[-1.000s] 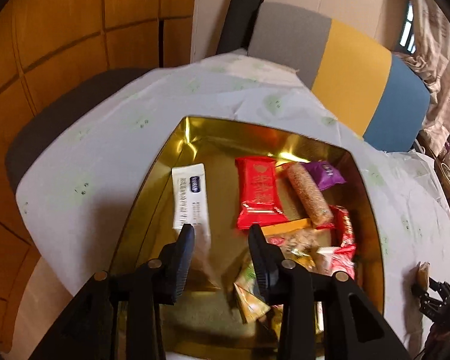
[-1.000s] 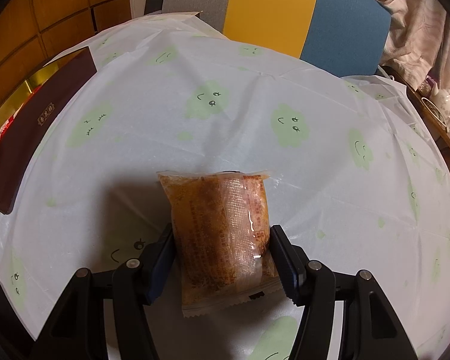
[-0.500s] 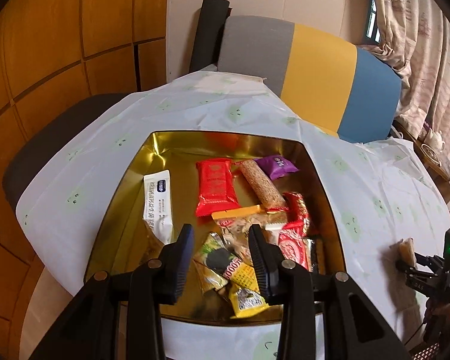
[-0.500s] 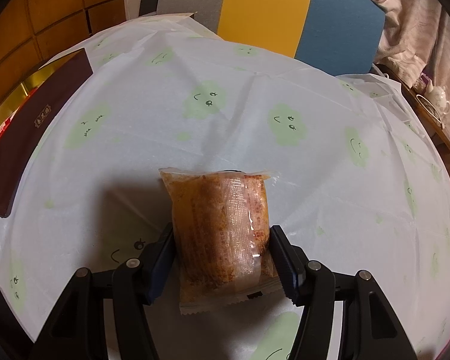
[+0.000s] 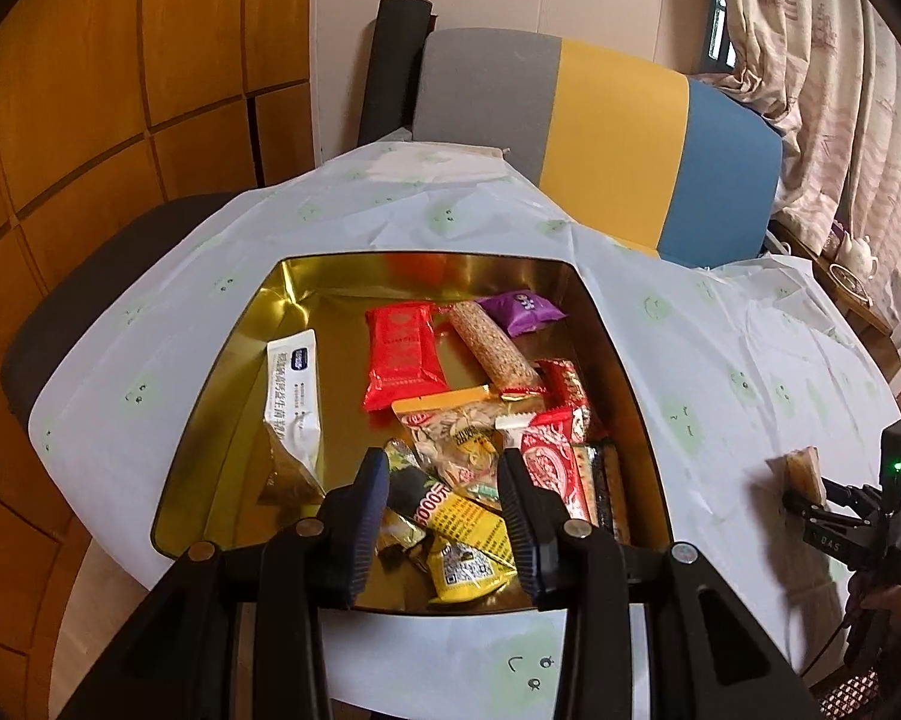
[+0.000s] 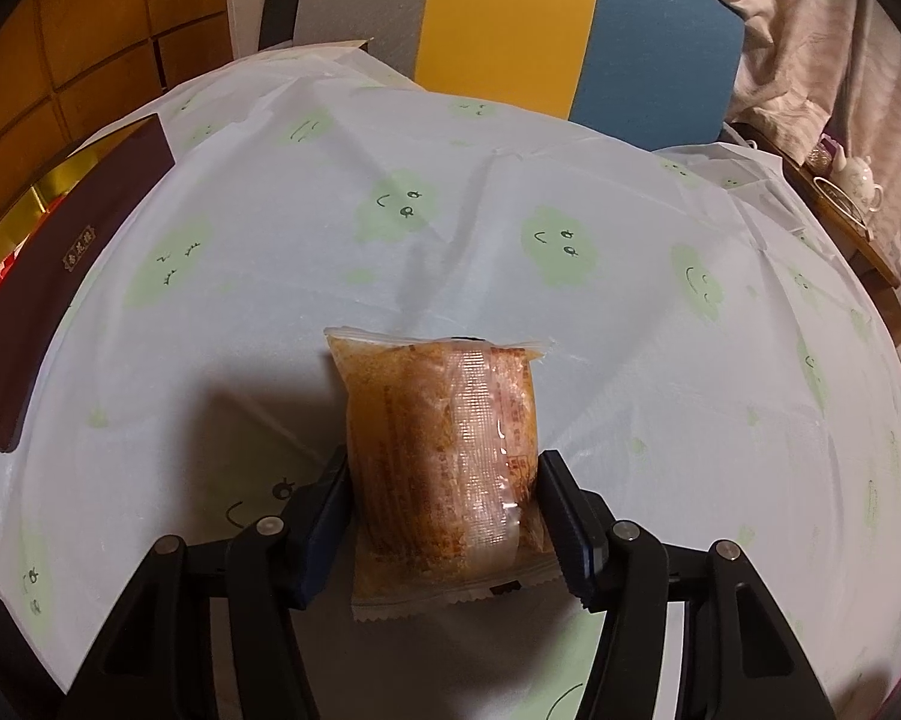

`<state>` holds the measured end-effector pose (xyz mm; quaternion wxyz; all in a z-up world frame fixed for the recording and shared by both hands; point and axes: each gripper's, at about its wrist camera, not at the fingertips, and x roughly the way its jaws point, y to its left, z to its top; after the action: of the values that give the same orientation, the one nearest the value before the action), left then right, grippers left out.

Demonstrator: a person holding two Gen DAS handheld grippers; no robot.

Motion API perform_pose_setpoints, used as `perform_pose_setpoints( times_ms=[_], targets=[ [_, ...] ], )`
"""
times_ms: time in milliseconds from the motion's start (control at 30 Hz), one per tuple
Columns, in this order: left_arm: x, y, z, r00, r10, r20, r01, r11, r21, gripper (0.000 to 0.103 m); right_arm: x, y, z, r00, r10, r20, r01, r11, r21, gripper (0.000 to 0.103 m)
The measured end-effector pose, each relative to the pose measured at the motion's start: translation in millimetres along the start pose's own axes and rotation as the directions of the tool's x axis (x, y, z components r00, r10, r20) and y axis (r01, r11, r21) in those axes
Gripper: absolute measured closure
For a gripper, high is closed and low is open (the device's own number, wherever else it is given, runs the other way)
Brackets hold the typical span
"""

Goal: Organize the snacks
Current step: 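Carry the clear brown snack bag with the right tool into the tray and release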

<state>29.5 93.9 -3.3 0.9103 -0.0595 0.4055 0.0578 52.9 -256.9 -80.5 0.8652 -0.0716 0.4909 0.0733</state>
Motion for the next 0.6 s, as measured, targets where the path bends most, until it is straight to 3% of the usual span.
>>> perform_pose_setpoints(
  times_ms=[433, 600],
  targets=[
    [1.9, 20.1, -11.0, 1.0, 0.021, -0.015, -0.021, 0.999, -0.032, 0.065, -1.6, -5.3, 8.5, 0.995, 0.051, -0.081, -0.043, 0.995, 0.091, 0.044],
    [2.0, 40.3, -16.0, 0.998, 0.052, -0.02, -0.053, 0.996, -0.074, 0.065, -9.1, 5.8, 17.6, 0.984, 0.148, -0.095, -0.137, 0.984, 0.117, 0.045]
  ],
)
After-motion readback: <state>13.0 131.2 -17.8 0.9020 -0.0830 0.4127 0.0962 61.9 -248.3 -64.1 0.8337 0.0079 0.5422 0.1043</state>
